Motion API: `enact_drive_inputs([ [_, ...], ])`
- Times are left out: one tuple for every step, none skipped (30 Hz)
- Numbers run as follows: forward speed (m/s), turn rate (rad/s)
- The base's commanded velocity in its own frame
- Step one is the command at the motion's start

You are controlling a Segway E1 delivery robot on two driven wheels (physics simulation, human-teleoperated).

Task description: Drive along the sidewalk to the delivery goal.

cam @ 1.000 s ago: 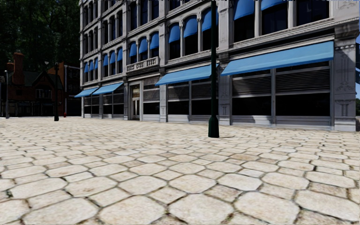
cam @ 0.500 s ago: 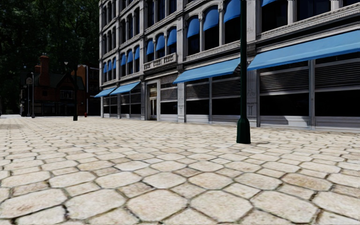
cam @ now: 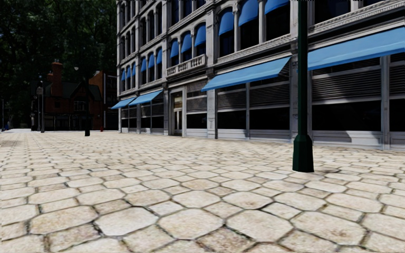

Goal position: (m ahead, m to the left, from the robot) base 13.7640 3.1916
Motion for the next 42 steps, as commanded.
enact_drive_inputs([
  [2.0, 0.28],
  [2.0, 0.28],
  [2.0, 0.28],
  [2.0, 0.28],
  [2.0, 0.28],
  [2.0, 0.28],
  [2.0, 0.33],
  [2.0, 0.36],
  [2.0, 0.37],
  [2.0, 0.37],
  [2.0, 0.37],
  [2.0, 0.37],
  [2.0, 0.37],
  [2.0, 0.37],
  [2.0, 0.37],
  [2.0, 0.37],
  [2.0, 0.37],
  [2.0, 0.37],
  [2.0, 0.36],
  [2.0, 0.36],
  [2.0, 0.36],
  [2.0, 0.36],
  [2.0, 0.36],
  [2.0, 0.36],
  [2.0, 0.36],
  [2.0, 0.36],
  [2.0, 0.36],
  [2.0, 0.36],
  [2.0, 0.36],
  [2.0, 0.45],
  [2.0, 0.48],
  [2.0, 0.48],
  [2.0, 0.49],
  [2.0, 0.49],
  [2.0, 0.49],
  [2.0, 0.49],
  [2.0, 0.47],
  [2.0, 0.39],
  [2.0, 0.19],
  [2.0, 0.19],
  [2.0, 0.0],
  [2.0, 0.0],
])
